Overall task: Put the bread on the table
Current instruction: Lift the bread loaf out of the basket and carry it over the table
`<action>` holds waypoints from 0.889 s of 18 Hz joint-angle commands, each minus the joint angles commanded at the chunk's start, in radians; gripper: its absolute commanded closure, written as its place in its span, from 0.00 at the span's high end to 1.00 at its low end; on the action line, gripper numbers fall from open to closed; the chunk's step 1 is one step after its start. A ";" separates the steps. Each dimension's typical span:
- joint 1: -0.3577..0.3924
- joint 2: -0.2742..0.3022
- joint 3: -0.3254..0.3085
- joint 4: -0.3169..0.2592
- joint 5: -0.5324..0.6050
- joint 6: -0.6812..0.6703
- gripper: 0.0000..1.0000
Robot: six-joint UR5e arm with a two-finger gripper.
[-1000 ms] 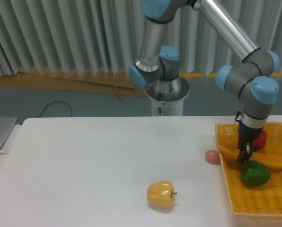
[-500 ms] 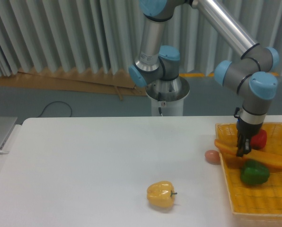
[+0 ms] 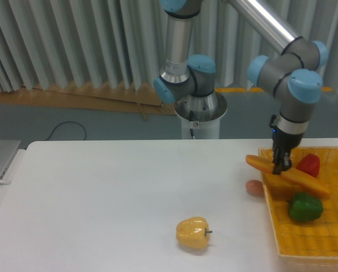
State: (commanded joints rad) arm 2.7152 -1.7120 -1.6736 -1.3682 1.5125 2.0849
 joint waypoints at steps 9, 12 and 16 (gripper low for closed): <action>-0.141 0.103 0.017 -0.121 0.003 -0.204 0.34; -0.189 0.124 0.029 -0.150 0.003 -0.282 0.34; -0.304 0.114 0.057 -0.155 0.003 -0.452 0.34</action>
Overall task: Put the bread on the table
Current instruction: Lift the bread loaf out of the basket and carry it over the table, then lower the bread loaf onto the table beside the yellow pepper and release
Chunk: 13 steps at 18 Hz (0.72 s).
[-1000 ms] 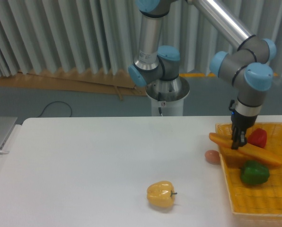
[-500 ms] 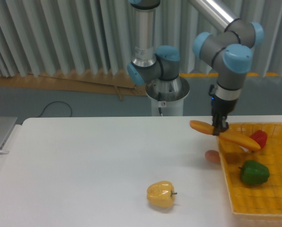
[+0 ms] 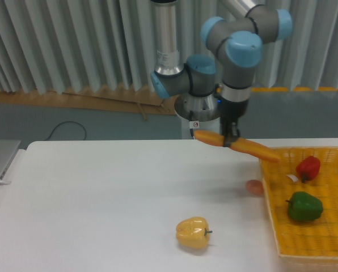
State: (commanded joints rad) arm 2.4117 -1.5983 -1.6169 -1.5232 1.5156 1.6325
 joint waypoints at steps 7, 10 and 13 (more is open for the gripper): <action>-0.095 -0.031 0.012 0.003 -0.003 -0.101 0.34; -0.114 -0.066 0.015 0.011 -0.003 -0.146 0.34; -0.114 -0.086 0.015 0.031 -0.005 -0.146 0.34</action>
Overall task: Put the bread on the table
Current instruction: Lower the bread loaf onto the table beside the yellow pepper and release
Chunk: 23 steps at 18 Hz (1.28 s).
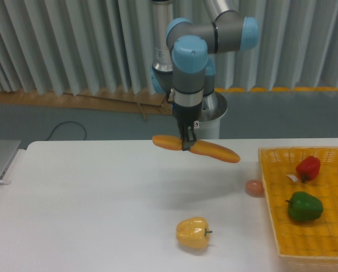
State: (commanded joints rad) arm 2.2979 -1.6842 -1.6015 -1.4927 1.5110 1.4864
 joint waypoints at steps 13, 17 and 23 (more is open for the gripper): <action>0.002 -0.141 -0.015 0.190 0.003 0.002 0.34; 0.002 -0.172 -0.017 0.233 0.005 0.005 0.34; -0.018 -0.187 -0.006 0.239 0.044 -0.003 0.35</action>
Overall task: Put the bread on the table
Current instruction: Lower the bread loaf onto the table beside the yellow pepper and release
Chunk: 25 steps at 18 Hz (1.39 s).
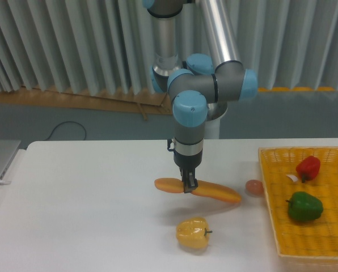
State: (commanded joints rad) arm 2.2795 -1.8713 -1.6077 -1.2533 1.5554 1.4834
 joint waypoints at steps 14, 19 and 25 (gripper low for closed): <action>-0.002 -0.029 0.003 0.046 0.032 0.002 0.39; -0.003 -0.025 0.003 0.048 0.069 0.014 0.93; -0.003 -0.022 0.006 0.046 0.083 0.005 1.00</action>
State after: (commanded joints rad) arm 2.2764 -1.8930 -1.6015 -1.2072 1.6383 1.4880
